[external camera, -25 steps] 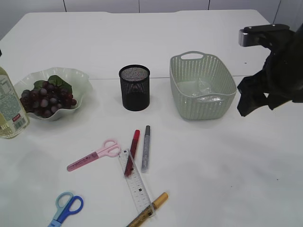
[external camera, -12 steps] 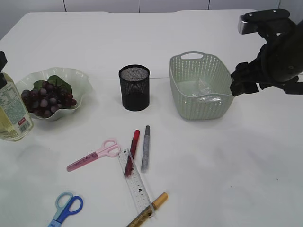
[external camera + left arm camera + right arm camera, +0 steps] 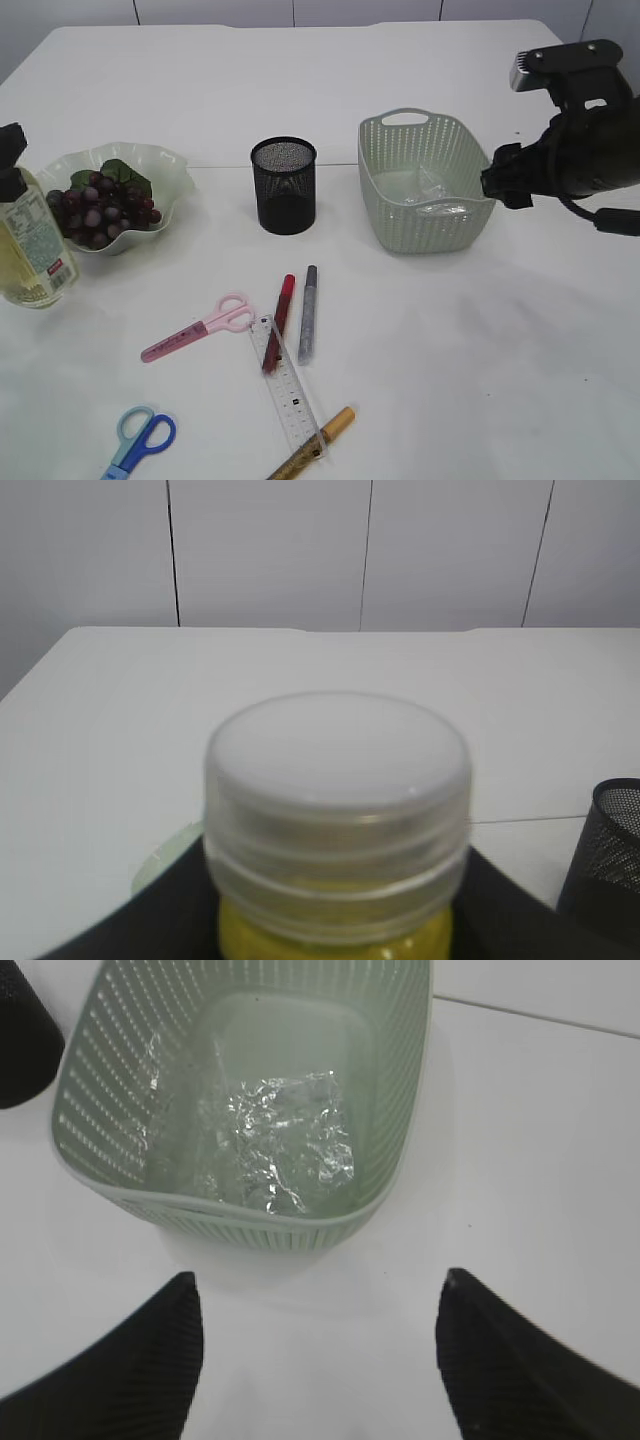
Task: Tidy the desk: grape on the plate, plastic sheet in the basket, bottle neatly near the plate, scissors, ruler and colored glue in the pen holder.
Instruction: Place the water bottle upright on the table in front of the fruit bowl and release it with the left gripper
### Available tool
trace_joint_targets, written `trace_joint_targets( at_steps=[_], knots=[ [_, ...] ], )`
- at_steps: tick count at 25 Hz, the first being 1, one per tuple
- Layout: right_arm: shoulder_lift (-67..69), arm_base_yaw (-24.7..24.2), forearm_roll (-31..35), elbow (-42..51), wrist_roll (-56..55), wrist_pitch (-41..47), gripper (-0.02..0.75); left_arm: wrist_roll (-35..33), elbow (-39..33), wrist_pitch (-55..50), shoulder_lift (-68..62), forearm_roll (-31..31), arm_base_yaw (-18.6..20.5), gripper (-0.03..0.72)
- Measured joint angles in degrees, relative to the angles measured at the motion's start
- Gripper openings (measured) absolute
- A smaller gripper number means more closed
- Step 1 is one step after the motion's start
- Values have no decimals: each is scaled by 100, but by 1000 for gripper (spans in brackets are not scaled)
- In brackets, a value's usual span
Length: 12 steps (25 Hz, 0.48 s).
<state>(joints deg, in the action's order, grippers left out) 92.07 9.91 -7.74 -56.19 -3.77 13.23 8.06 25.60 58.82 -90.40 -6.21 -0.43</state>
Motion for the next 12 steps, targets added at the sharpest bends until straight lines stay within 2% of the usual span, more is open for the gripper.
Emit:
trace_joint_targets(
  at_steps=[5, 12],
  knots=[
    [0, 0, -23, 148, -25, -502, 531, 0, 0, 145, -322, 0, 0, 308],
    [0, 0, -160, 159, -25, -707, 531, 0, 0, 256, -793, 13, 0, 308]
  ],
)
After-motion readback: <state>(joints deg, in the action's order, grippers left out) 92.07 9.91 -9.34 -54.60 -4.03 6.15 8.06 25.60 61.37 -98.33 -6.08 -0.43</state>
